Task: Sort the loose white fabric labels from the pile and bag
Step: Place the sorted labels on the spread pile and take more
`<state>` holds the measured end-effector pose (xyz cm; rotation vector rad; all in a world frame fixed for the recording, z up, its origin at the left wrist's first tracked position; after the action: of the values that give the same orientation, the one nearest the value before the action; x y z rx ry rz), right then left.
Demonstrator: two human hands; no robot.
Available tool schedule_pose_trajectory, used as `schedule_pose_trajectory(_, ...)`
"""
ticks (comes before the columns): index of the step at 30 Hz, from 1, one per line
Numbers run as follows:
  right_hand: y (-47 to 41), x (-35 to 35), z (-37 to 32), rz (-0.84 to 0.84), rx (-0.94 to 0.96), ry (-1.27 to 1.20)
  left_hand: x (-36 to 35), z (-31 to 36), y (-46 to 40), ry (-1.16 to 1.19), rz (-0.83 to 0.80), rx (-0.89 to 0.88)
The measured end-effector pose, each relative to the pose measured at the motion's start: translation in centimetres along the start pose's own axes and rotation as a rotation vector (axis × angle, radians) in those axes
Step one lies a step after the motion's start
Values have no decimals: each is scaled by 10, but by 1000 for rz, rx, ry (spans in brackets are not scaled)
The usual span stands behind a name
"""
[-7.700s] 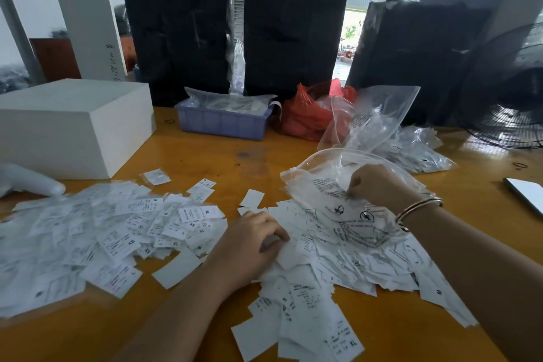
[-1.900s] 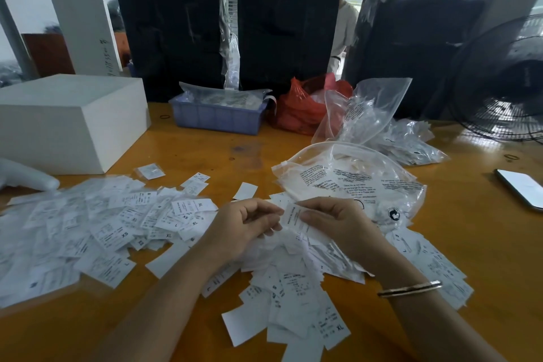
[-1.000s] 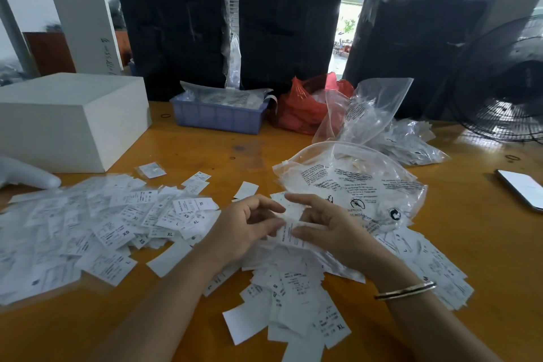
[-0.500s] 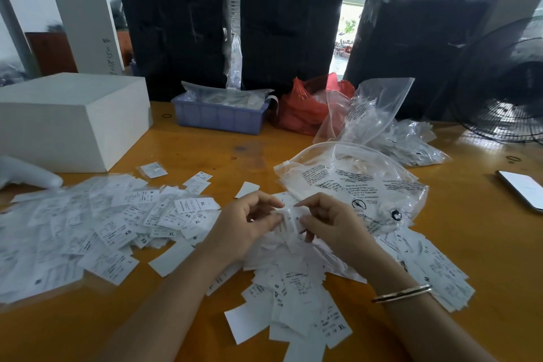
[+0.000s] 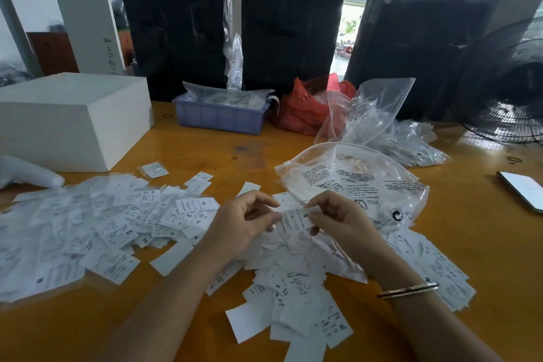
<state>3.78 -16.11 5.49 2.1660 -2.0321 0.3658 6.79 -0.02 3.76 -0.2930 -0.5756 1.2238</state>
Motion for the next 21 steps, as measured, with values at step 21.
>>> schedule_pose_trajectory(21, 0, 6, 3, 11, 14, -116, 7, 3, 0, -75, 56, -8)
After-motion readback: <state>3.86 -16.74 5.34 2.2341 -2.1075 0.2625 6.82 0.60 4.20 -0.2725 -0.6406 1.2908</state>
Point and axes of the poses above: each hand's wrist, its own y-axis away from the middle knuckle, its own x-axis out of the back of the hand, z = x × y, the point moved 9 cm from there along -y, towards the middle knuckle, and after that the axes turned 14 degrees about -x, right-handed, at the moved point
